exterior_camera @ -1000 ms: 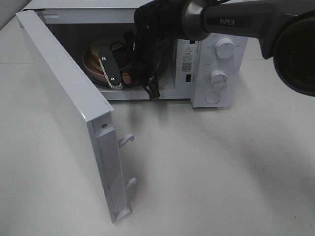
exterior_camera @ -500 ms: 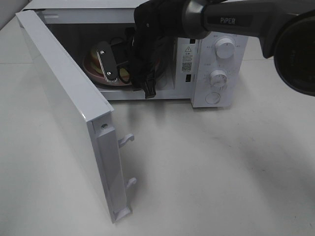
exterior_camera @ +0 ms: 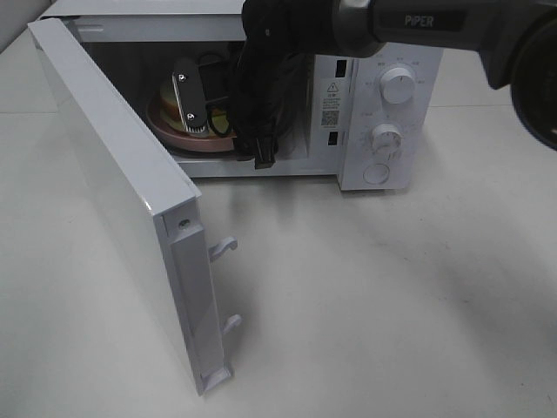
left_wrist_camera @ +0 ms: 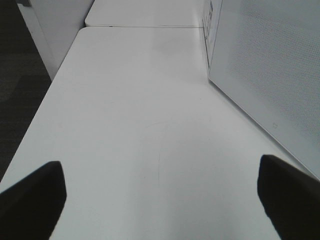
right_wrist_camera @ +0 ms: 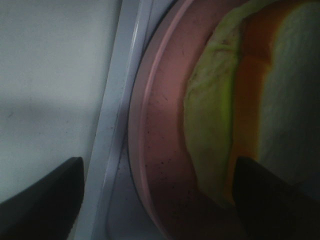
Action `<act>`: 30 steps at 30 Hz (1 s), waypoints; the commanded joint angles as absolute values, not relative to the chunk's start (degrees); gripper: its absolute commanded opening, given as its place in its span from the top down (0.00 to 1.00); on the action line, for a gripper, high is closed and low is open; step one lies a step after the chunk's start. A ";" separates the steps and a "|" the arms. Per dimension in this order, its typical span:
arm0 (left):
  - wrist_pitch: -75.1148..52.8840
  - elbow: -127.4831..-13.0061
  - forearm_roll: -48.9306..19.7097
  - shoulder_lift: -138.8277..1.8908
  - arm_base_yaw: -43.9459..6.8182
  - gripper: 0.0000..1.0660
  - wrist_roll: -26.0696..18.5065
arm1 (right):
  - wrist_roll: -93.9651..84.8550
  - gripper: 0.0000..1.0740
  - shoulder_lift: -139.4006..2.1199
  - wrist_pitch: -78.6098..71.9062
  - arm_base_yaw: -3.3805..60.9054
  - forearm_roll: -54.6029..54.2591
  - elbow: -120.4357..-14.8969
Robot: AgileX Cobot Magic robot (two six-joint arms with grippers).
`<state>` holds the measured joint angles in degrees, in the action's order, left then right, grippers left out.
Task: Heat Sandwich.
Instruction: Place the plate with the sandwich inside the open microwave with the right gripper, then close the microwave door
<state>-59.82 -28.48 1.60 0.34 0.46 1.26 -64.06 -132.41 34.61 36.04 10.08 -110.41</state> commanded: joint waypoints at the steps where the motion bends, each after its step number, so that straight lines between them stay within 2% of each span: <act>1: -59.36 -28.30 1.72 1.78 0.63 0.08 1.43 | -63.25 0.28 -130.52 33.63 36.04 9.97 -108.46; 30: -59.36 -28.30 1.72 1.78 0.63 0.08 1.43 | -61.08 0.29 -108.58 28.48 36.10 10.03 -77.18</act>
